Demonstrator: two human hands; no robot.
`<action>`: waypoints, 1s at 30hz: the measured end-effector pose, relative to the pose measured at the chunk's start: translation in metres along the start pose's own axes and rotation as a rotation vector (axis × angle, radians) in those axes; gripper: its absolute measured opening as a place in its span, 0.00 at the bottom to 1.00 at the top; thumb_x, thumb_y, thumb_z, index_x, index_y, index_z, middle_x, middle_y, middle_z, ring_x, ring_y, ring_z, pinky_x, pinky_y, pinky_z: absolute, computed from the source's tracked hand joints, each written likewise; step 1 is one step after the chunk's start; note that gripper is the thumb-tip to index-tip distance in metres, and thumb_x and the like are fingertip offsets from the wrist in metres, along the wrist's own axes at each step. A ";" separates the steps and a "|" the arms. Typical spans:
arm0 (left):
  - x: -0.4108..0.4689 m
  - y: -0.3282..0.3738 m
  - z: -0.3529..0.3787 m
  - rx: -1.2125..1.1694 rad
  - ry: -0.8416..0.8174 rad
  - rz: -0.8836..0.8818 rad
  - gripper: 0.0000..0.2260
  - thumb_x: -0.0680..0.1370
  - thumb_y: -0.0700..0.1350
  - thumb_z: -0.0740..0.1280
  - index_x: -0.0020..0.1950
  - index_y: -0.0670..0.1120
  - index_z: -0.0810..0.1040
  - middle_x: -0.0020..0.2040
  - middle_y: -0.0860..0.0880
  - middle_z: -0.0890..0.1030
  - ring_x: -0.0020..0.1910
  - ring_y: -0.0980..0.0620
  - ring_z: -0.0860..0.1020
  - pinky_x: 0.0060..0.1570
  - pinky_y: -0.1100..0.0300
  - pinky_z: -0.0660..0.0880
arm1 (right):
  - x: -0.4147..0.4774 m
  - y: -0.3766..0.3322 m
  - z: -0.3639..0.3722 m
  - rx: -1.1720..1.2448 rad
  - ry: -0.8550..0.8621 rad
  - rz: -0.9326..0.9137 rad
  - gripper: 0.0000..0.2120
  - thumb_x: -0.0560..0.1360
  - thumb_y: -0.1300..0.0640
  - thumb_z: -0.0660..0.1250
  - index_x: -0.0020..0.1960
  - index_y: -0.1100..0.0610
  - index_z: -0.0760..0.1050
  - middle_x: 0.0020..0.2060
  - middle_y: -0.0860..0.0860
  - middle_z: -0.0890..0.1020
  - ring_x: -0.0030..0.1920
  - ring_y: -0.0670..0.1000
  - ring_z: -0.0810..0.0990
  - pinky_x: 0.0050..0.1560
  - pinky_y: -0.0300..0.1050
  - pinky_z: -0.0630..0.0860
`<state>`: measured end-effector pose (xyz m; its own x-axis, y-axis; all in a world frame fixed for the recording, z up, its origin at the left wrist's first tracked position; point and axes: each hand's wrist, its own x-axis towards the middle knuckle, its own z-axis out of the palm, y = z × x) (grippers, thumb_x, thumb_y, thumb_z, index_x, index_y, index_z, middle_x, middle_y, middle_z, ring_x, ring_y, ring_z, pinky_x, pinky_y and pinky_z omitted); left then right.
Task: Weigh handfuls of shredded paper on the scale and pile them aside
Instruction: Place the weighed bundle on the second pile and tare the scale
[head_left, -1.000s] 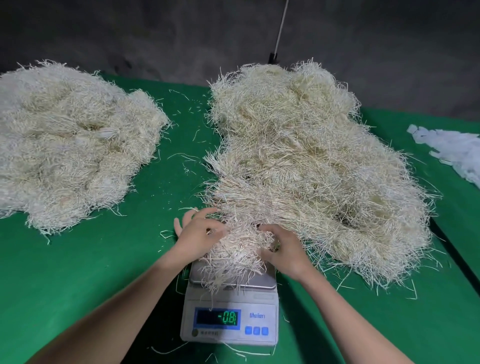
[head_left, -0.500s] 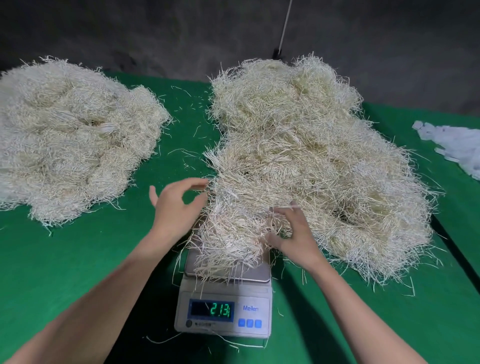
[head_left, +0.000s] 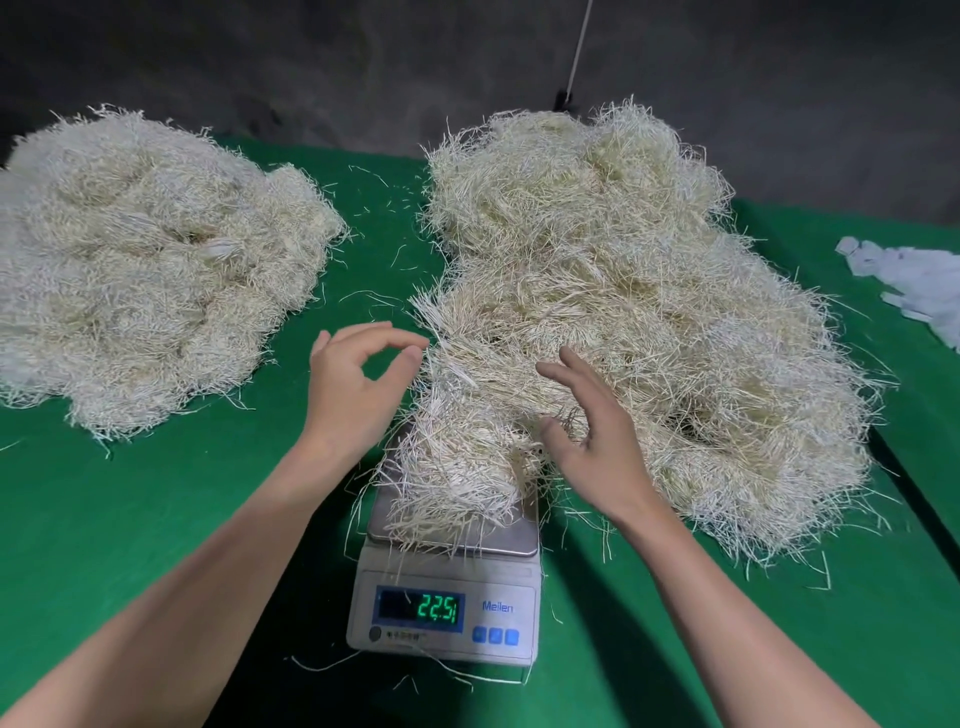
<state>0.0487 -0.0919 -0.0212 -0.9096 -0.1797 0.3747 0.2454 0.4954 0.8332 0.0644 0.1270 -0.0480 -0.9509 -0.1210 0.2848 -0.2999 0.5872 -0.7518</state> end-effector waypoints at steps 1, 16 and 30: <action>0.000 0.000 0.000 -0.009 0.002 -0.004 0.13 0.75 0.42 0.69 0.41 0.62 0.77 0.44 0.69 0.75 0.56 0.60 0.73 0.73 0.45 0.51 | 0.000 0.000 0.000 0.002 0.000 0.010 0.25 0.75 0.63 0.66 0.66 0.43 0.67 0.72 0.41 0.60 0.74 0.45 0.55 0.75 0.51 0.49; -0.003 0.002 0.002 -0.040 -0.021 -0.020 0.12 0.75 0.42 0.69 0.39 0.60 0.78 0.42 0.68 0.77 0.46 0.77 0.72 0.68 0.42 0.62 | 0.000 -0.002 0.004 0.017 -0.031 0.041 0.22 0.74 0.61 0.67 0.60 0.39 0.68 0.72 0.45 0.64 0.73 0.45 0.59 0.73 0.49 0.50; 0.000 0.002 0.007 -0.069 -0.050 -0.029 0.10 0.76 0.43 0.68 0.39 0.58 0.80 0.42 0.64 0.80 0.46 0.68 0.77 0.67 0.43 0.65 | 0.002 0.006 0.002 0.031 -0.007 0.049 0.20 0.75 0.63 0.66 0.61 0.43 0.71 0.70 0.44 0.66 0.71 0.43 0.61 0.71 0.45 0.51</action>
<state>0.0469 -0.0855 -0.0227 -0.9319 -0.1495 0.3304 0.2396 0.4302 0.8704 0.0609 0.1291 -0.0530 -0.9649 -0.0985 0.2434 -0.2554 0.5672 -0.7830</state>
